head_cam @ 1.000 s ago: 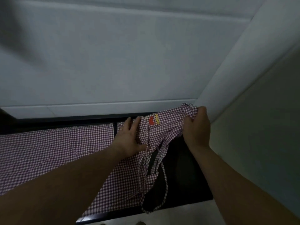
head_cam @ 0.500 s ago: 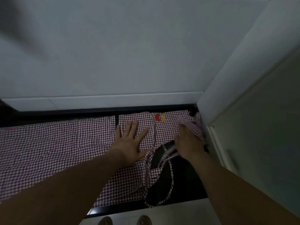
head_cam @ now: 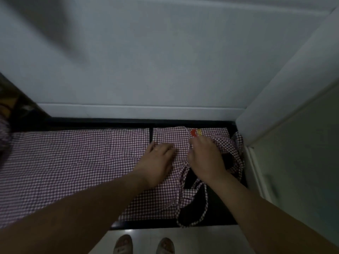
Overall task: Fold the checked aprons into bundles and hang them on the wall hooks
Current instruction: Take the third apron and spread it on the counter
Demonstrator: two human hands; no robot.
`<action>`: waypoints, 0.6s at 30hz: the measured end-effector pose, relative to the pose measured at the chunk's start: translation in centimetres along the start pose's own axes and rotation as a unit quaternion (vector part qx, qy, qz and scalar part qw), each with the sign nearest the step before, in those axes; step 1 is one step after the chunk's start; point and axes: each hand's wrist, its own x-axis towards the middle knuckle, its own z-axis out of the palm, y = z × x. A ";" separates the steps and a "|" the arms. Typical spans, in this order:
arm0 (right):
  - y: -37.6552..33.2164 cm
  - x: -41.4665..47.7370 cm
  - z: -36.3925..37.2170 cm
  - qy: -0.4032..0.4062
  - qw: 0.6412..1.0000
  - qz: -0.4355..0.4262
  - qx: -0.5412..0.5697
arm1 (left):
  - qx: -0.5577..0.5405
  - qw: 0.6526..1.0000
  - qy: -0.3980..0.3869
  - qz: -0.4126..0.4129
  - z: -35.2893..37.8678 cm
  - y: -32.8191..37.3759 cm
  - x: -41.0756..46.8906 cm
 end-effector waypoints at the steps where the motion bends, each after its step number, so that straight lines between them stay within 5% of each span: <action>1: -2.0 -0.2 0.0 -0.024 0.998 -0.066 0.009 | 0.018 1.000 0.008 -0.006 -0.5 -1.4 -1.5; 5: -6.4 -1.7 2.4 -0.221 0.950 -0.220 -0.023 | 0.073 0.987 -0.111 -0.091 -2.5 -6.2 -7.8; 7: -5.1 -2.5 2.1 -0.253 0.947 -0.187 -0.062 | 0.072 0.975 -0.159 -0.137 -3.2 -7.9 -10.2; 10: -0.6 -4.3 0.8 -0.170 0.972 -0.134 -0.089 | 0.058 0.965 -0.182 -0.182 -3.9 -9.3 -12.8; 13: 0.9 -5.3 -1.5 -0.307 0.911 0.003 -0.276 | 0.046 0.960 -0.186 -0.206 -4.5 -9.4 -14.3; 15: -1.0 -6.0 -2.2 -0.284 0.905 0.011 -0.316 | 0.042 0.964 -0.178 -0.195 -4.8 -8.9 -15.6; 18: -6.4 -8.2 -0.5 -0.117 0.960 -0.105 -0.233 | 0.045 0.976 -0.153 -0.151 -5.4 -8.1 -19.0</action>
